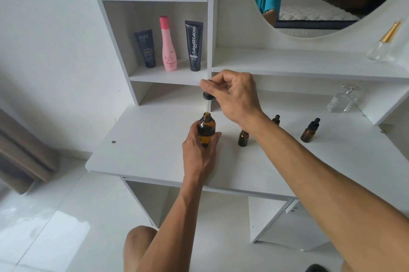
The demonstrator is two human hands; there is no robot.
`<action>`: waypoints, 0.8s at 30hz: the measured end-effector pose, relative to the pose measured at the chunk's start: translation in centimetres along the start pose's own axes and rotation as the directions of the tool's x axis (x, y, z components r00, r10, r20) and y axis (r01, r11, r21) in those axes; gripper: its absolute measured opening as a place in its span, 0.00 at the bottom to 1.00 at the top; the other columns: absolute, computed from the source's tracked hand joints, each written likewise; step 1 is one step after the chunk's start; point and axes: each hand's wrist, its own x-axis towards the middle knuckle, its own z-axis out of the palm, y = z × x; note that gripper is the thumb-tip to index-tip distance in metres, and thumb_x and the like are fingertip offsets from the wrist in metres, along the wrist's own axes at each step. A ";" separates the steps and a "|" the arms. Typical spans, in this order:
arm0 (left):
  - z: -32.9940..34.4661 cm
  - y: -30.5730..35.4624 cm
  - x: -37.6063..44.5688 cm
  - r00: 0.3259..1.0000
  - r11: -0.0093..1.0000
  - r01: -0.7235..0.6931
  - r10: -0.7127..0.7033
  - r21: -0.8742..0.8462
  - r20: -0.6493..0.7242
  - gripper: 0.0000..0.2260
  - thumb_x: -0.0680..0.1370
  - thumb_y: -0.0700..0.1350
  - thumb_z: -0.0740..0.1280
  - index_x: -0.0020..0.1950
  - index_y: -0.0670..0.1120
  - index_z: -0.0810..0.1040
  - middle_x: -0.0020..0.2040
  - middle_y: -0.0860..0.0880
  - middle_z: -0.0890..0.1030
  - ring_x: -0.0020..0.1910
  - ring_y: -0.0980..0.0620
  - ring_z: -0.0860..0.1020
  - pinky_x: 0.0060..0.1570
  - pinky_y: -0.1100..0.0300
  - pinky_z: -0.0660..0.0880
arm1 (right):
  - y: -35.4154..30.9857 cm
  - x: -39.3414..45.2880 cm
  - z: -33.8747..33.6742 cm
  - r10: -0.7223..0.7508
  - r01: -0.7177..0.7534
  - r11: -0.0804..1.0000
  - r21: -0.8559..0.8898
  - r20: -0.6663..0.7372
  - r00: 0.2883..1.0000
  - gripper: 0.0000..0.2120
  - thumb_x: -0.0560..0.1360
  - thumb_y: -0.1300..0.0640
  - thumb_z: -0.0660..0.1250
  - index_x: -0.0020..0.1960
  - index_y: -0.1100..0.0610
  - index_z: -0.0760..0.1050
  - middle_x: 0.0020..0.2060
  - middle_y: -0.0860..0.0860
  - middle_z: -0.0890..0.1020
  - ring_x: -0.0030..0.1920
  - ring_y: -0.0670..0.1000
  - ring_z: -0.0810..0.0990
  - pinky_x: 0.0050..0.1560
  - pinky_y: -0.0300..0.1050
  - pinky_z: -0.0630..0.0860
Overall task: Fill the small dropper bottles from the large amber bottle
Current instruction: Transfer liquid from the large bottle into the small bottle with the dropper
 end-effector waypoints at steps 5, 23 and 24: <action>0.0 0.1 0.0 1.000 1.000 0.002 -0.002 -0.005 0.005 0.15 0.76 0.50 0.73 0.59 0.57 0.73 0.47 0.62 0.79 0.46 0.67 0.77 0.46 0.70 0.75 | 1.2 -0.6 0.4 0.015 -0.015 1.000 -0.022 0.023 1.000 0.09 0.73 0.55 0.75 0.40 0.61 0.83 0.33 0.52 0.85 0.34 0.50 0.85 0.44 0.55 0.83; -0.1 0.0 0.1 1.000 1.000 -0.002 0.002 0.001 0.005 0.16 0.77 0.48 0.73 0.62 0.50 0.75 0.48 0.57 0.81 0.45 0.66 0.78 0.45 0.68 0.76 | 3.5 -1.8 1.2 0.083 -0.079 0.991 -0.106 0.033 0.996 0.09 0.73 0.52 0.75 0.40 0.58 0.84 0.35 0.49 0.86 0.39 0.49 0.85 0.46 0.50 0.82; -0.1 0.1 0.1 1.000 1.000 -0.001 0.001 0.004 0.006 0.16 0.77 0.48 0.73 0.62 0.50 0.75 0.48 0.57 0.81 0.44 0.67 0.78 0.45 0.70 0.75 | 3.5 -1.8 1.3 0.084 -0.080 0.990 -0.112 0.033 0.996 0.09 0.73 0.52 0.75 0.40 0.57 0.84 0.35 0.48 0.86 0.40 0.49 0.84 0.46 0.49 0.82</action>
